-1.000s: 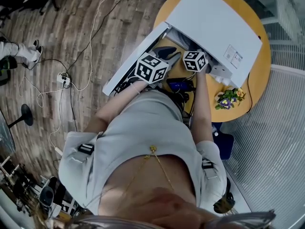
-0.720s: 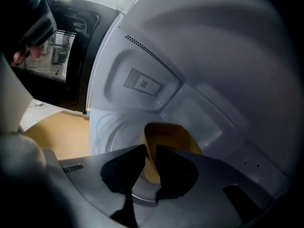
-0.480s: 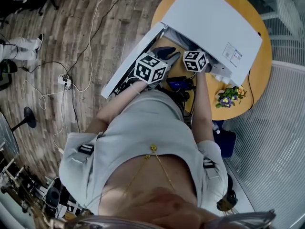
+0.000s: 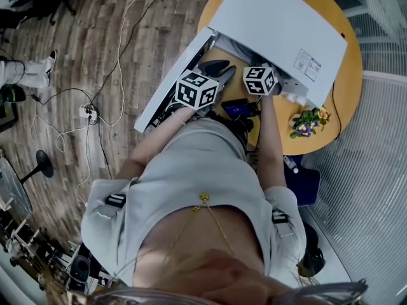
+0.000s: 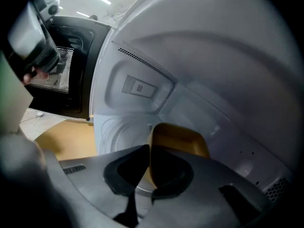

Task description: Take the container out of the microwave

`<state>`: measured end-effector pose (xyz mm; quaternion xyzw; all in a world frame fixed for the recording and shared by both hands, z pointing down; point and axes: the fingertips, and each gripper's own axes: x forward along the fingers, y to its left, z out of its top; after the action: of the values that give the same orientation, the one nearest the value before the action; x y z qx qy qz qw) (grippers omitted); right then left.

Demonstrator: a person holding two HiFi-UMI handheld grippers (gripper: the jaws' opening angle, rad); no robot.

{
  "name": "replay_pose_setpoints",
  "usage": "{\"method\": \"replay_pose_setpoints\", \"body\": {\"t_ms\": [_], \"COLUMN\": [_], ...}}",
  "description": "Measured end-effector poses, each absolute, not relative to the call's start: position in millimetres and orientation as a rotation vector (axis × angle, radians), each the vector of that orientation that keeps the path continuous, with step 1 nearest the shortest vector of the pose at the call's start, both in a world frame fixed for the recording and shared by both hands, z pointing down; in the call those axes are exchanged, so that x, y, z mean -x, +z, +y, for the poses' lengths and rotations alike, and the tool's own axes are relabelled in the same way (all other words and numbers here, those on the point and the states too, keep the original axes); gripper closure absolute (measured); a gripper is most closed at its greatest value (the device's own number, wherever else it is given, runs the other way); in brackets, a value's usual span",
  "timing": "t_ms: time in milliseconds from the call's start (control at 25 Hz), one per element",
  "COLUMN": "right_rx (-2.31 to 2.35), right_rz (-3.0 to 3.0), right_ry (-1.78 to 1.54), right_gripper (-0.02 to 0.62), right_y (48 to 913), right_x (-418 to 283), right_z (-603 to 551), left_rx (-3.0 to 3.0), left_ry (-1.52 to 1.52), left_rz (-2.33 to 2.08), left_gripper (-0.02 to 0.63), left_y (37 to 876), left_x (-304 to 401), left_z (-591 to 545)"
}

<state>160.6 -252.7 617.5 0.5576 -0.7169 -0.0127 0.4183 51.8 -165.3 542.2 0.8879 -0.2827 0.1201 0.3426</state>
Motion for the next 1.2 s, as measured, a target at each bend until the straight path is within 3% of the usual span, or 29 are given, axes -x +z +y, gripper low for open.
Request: {"method": "replay_pose_setpoints", "body": {"t_ms": [1200], "right_rx": [-1.332], "right_rz": [-1.859], "right_ry": [-0.026], "right_gripper": [0.565], "right_y": [595.3], "right_x": [-131.7], "right_z": [-191.2], "left_rx": [-2.335], "left_ry": [0.304], "left_rz": [-0.744], "left_gripper": [0.505], "left_y": [537.8], "left_x": [-47.0], "left_z": [-151.7]}}
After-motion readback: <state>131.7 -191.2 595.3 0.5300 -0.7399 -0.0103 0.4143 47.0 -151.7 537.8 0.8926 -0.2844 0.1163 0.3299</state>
